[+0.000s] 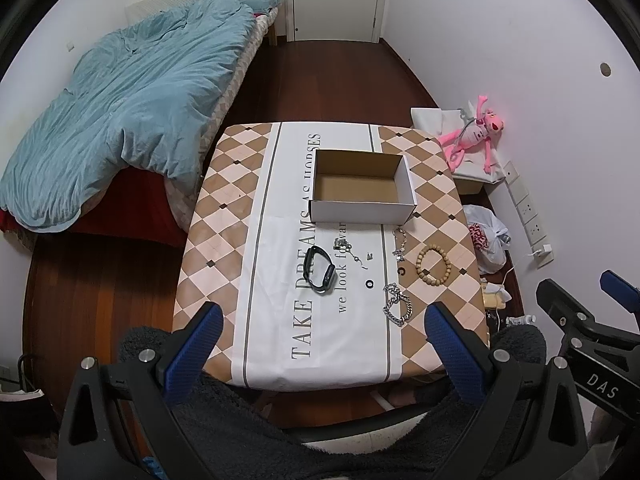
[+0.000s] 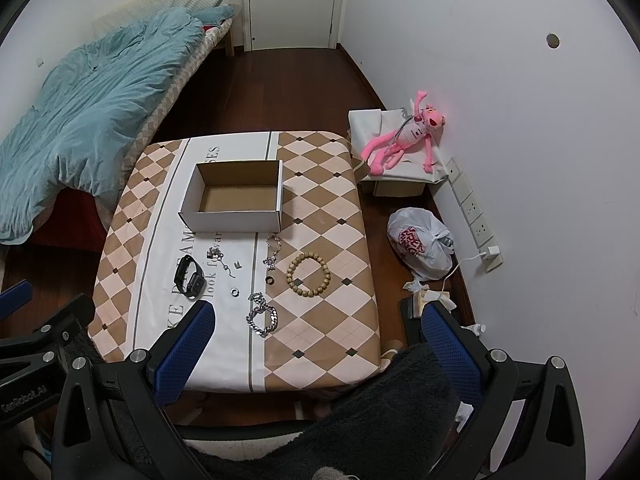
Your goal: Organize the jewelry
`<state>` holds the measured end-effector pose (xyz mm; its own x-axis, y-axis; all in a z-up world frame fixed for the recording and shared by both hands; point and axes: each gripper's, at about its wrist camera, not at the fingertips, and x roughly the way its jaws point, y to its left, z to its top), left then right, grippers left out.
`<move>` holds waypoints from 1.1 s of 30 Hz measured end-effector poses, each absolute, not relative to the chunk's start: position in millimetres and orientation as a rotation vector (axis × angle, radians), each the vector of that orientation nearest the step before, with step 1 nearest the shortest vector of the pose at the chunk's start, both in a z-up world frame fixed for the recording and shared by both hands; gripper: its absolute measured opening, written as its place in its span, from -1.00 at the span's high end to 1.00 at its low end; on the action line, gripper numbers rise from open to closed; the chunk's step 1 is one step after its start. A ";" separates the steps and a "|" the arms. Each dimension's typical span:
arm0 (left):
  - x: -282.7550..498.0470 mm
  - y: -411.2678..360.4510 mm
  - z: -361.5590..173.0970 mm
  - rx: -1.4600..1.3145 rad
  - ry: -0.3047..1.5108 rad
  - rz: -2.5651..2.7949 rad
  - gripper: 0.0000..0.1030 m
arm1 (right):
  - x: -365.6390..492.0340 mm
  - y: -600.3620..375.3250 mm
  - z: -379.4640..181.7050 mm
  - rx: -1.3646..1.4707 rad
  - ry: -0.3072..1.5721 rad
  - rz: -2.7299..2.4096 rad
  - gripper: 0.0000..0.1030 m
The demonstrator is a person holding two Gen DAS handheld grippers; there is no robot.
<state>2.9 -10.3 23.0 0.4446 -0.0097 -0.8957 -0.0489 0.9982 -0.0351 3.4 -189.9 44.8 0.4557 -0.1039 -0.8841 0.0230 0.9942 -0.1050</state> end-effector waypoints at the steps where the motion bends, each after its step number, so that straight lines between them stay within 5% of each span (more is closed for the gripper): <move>1: 3.0 -10.0 23.0 -0.060 1.111 0.024 -1.00 | 3.2 -189.9 45.3 -0.081 1.094 -0.078 -1.00; 33: 0.7 -14.3 26.5 -0.062 1.099 0.021 -1.00 | 1.8 -190.6 50.8 -0.082 1.086 -0.079 -1.00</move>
<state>0.7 -14.3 26.5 0.4544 -0.0137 -0.8907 -0.0475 0.9981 -0.0396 1.8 -190.6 50.8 0.4641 -0.1043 -0.8796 0.0237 0.9942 -0.1053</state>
